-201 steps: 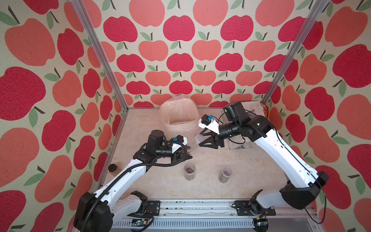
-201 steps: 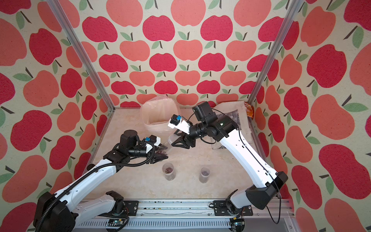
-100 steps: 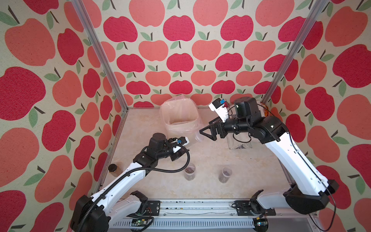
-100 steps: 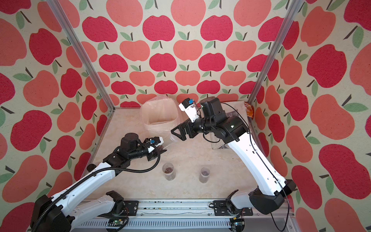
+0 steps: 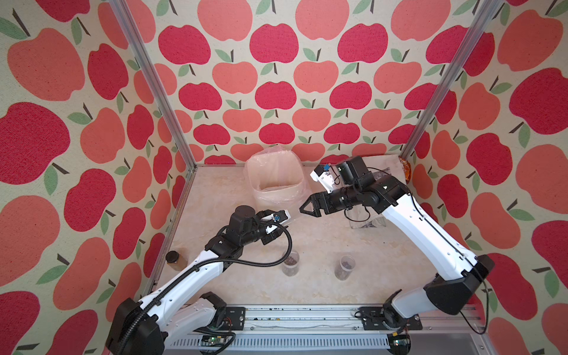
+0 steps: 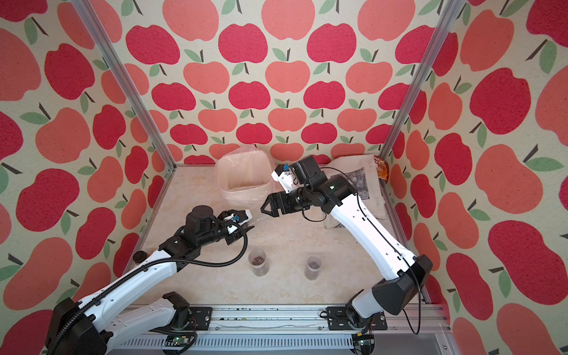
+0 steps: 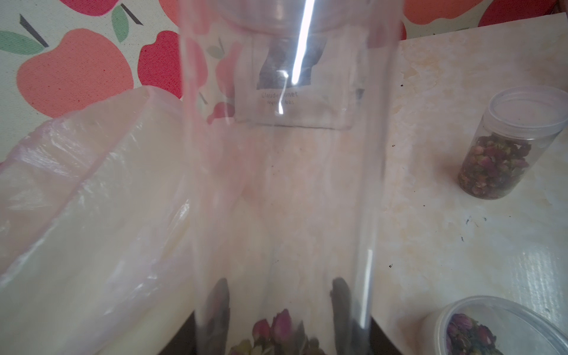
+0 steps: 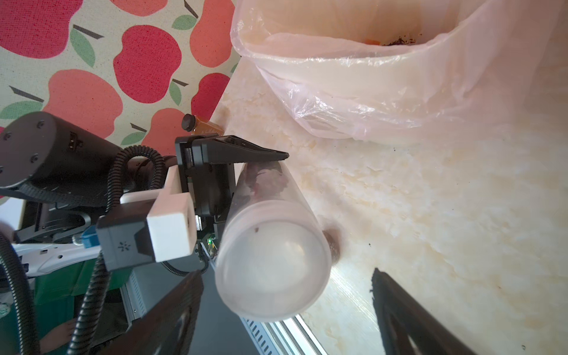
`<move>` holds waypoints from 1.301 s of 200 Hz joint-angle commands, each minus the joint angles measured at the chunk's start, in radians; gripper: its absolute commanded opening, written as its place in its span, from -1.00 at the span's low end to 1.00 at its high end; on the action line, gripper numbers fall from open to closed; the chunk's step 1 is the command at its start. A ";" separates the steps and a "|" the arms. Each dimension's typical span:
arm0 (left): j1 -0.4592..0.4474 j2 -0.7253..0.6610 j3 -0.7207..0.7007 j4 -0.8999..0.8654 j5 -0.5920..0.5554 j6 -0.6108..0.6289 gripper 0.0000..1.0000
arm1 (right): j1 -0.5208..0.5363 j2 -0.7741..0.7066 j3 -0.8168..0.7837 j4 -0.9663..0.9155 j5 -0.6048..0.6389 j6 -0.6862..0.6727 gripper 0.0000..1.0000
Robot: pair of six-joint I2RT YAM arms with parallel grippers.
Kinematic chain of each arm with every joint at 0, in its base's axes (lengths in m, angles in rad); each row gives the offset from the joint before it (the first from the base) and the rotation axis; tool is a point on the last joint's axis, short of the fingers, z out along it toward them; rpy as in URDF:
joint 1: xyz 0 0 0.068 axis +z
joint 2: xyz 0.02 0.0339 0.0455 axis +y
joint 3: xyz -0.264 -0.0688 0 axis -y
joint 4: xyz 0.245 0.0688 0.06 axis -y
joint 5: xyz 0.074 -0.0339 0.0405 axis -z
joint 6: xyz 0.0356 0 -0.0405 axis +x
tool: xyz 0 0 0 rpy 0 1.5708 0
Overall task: Empty the moldy dried flower tea in the jars
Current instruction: Unscrew the lid from the jar.
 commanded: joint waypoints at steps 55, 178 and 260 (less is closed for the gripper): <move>-0.007 -0.029 -0.018 0.011 0.030 0.017 -0.68 | -0.017 0.013 -0.028 0.069 -0.092 0.024 0.59; 0.078 -0.041 0.033 -0.104 0.405 -0.093 -0.73 | -0.011 0.054 0.089 -0.108 -0.237 -0.606 -0.28; 0.167 -0.016 0.073 -0.197 0.600 -0.125 -0.75 | 0.033 0.189 0.271 -0.293 -0.122 -0.986 0.03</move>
